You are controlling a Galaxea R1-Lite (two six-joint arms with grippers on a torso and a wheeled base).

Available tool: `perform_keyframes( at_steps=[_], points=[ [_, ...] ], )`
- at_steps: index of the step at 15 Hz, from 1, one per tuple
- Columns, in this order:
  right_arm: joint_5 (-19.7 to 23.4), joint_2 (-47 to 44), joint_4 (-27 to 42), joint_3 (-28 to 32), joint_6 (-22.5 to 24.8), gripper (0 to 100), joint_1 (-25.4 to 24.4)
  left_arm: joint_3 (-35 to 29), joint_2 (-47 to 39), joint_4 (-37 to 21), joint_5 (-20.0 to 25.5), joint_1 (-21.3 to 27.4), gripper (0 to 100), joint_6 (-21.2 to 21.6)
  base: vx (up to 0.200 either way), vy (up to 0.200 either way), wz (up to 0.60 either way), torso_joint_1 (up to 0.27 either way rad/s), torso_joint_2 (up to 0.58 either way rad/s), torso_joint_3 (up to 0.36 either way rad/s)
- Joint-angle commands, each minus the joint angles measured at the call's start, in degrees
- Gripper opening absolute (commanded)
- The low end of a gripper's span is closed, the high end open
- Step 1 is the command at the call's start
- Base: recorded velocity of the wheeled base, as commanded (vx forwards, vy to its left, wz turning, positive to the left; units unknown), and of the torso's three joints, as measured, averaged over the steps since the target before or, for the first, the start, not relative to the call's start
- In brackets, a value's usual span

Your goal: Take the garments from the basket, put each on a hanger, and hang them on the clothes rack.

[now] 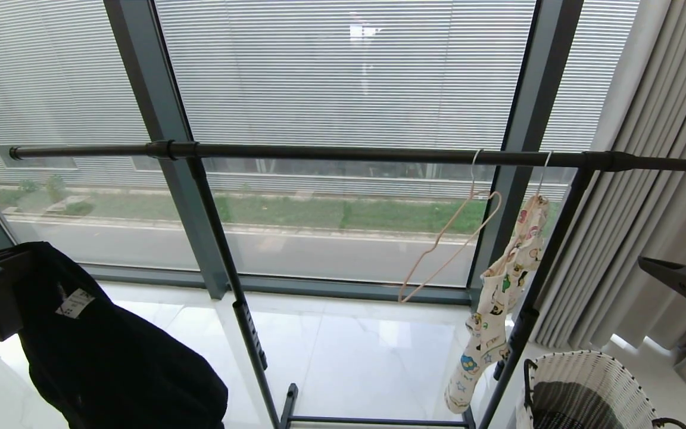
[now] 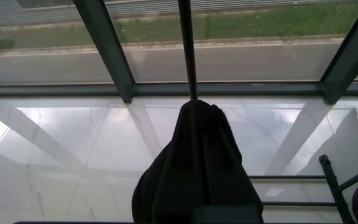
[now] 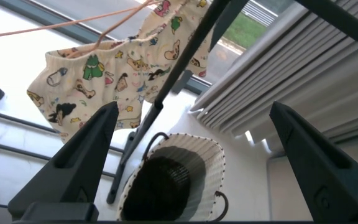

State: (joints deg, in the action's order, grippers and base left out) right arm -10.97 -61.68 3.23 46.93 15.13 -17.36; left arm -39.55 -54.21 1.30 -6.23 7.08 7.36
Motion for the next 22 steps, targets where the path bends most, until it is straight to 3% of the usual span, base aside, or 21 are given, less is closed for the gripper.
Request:
perform_keyframes(
  at_steps=[1, 8, 14, 18, 22],
  points=[
    [0.07, 0.07, 0.02, 0.0, -0.01, 100, -0.04, 0.0, -0.02, 0.01, -0.01, 0.04, 0, 0.02, 0.0, 0.0, 0.0, 0.0, 0.0, 0.0],
    [0.34, 0.16, 0.02, -0.09, -0.1, 100, -0.04, -0.18, -0.02, 0.28, -0.71, -0.05, 0, 0.46, 0.0, 0.0, 0.0, 0.0, 0.0, 0.0],
    [0.6, 0.25, 0.02, -0.26, -1.77, 100, -0.04, -0.18, -0.02, 0.28, -1.59, 0.04, 0, 1.07, 0.0, 0.2, 0.0, 0.002, 0.0, 0.002],
    [0.78, 0.25, -0.59, -0.18, -4.14, 100, -0.48, -0.18, -0.02, 0.28, -1.42, 0.3, 0, 1.07, 0.0, 0.0, 0.0, 0.0, 0.0, 0.0],
    [0.6, -4.67, -3.58, 1.32, -10.91, 100, -9.27, -0.27, -0.28, 0.28, -1.33, 0.39, 0, 1.07, 0.0, 0.0, 0.0, 0.0, 0.0, 0.0]
  ],
)
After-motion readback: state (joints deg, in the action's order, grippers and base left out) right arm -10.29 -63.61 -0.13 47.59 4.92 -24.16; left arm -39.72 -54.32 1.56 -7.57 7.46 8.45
